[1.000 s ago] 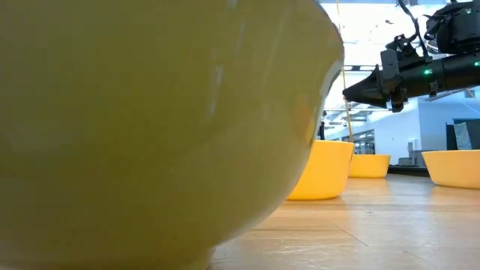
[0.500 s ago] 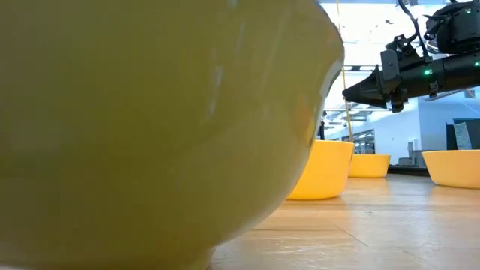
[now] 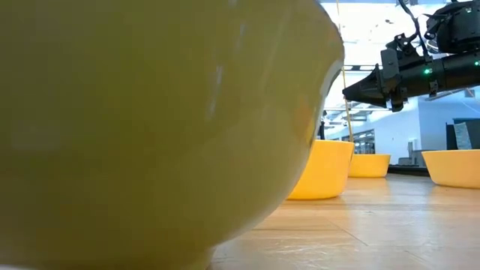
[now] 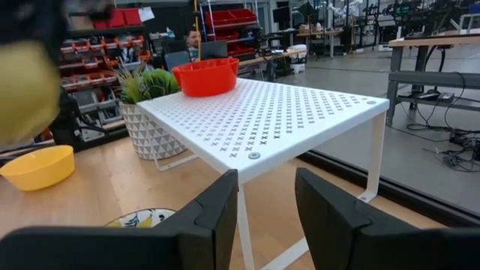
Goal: Pick & Place Mini bowls
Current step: Put the white patterned bowl on the shelf, then put the yellow bowl on the shelf
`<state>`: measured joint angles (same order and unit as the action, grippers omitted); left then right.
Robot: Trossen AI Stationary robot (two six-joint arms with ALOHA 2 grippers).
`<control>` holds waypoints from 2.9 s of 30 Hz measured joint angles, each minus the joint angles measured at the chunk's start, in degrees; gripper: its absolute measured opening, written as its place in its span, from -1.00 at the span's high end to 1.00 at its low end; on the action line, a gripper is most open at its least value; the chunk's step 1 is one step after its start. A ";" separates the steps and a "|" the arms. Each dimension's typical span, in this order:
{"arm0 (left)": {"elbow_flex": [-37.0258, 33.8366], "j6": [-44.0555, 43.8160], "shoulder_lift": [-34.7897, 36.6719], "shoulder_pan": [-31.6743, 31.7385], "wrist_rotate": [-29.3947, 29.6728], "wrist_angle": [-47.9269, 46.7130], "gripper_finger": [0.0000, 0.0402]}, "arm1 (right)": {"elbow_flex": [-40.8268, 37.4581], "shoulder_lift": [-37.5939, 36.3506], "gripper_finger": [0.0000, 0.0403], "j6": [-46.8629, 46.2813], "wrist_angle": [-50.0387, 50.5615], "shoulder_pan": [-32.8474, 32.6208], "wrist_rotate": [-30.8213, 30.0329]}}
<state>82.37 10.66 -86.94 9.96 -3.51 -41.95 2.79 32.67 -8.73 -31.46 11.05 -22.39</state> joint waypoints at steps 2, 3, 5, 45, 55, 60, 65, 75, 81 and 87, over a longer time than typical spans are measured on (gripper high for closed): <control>3.30 0.87 -0.02 3.55 -0.04 -0.34 0.94 | -0.02 0.00 0.39 0.00 0.29 -0.01 0.02; 4.74 0.91 0.00 5.35 -0.14 -1.21 0.95 | -0.01 0.02 0.39 0.01 0.42 -0.01 0.02; 7.24 1.11 0.00 9.15 -0.39 -1.54 0.95 | -0.01 0.01 0.39 0.00 0.17 -0.01 0.01; 25.29 -2.33 -24.91 23.52 -9.04 -11.28 0.89 | -0.01 0.01 0.39 0.00 0.04 0.00 0.01; 25.29 -2.06 -24.96 23.51 -8.65 -11.28 0.94 | -0.02 0.01 0.39 0.00 0.04 -0.02 0.01; 25.31 -2.85 -24.96 23.51 -8.39 -11.39 0.88 | -0.01 0.02 0.39 0.00 0.04 -0.01 0.01; 25.20 -3.74 -25.03 23.40 -7.62 -11.56 0.58 | 0.00 0.01 0.39 0.00 0.04 0.00 0.00; 25.70 -5.07 -24.47 23.12 -7.78 -11.80 0.20 | -0.02 0.02 0.39 0.00 0.06 -0.01 0.02; 30.94 -5.90 -23.13 21.95 -7.57 -13.37 0.09 | -0.01 0.00 0.39 0.01 0.06 0.00 0.02; 33.37 -9.02 -19.25 18.31 -12.89 -15.86 0.13 | -0.02 0.01 0.39 0.01 0.04 0.00 0.02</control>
<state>115.74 1.64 -106.18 28.27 -16.40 -57.81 2.77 32.68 -8.72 -31.42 11.05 -22.37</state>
